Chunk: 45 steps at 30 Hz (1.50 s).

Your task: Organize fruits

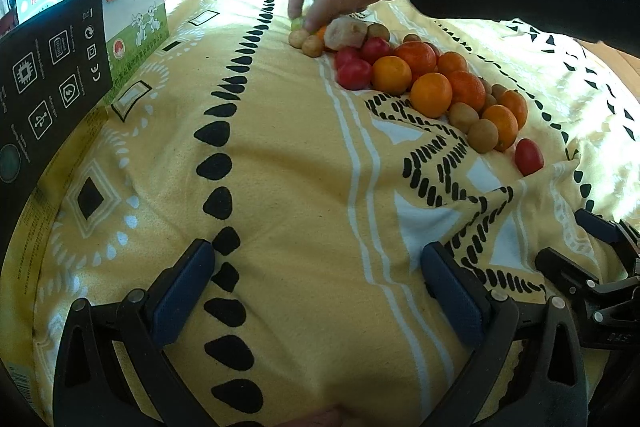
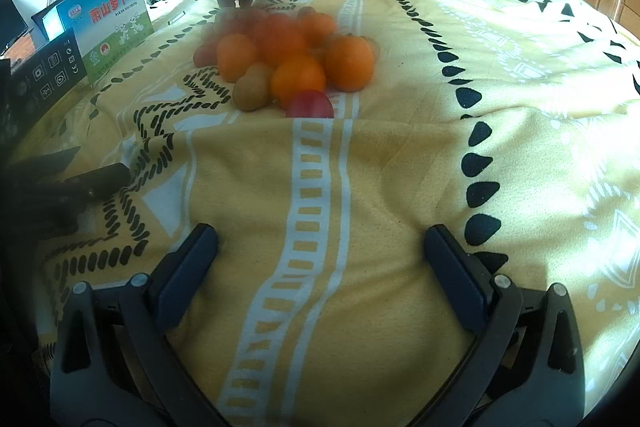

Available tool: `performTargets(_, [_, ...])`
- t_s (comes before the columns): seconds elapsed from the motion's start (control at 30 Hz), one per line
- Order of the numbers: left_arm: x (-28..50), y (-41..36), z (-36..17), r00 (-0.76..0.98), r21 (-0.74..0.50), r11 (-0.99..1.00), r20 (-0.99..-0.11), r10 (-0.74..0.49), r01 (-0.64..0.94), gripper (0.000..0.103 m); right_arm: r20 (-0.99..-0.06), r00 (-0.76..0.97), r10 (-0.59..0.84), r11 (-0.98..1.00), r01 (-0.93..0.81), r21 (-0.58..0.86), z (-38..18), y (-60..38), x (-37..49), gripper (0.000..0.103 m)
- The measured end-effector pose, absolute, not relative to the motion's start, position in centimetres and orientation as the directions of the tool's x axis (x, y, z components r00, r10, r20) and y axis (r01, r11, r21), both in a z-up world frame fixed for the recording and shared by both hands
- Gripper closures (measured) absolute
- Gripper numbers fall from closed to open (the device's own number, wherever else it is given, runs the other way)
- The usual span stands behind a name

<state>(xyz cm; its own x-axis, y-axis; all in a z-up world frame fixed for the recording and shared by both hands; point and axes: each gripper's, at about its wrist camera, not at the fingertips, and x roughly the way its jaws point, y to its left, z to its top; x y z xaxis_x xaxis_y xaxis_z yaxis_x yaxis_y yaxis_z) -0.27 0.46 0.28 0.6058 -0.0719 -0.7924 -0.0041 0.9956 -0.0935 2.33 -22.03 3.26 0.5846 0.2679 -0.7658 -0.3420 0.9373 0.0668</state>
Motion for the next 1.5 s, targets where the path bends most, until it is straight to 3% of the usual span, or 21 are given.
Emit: performTargets(1.5, [-1.2,1.37,0.33,0.635,-0.18,0.984,-0.759,-0.144,0.008,0.0,-0.766,0.585,0.268,0.937,-0.342,0.067,3.25,-22.05,2.35,0.0])
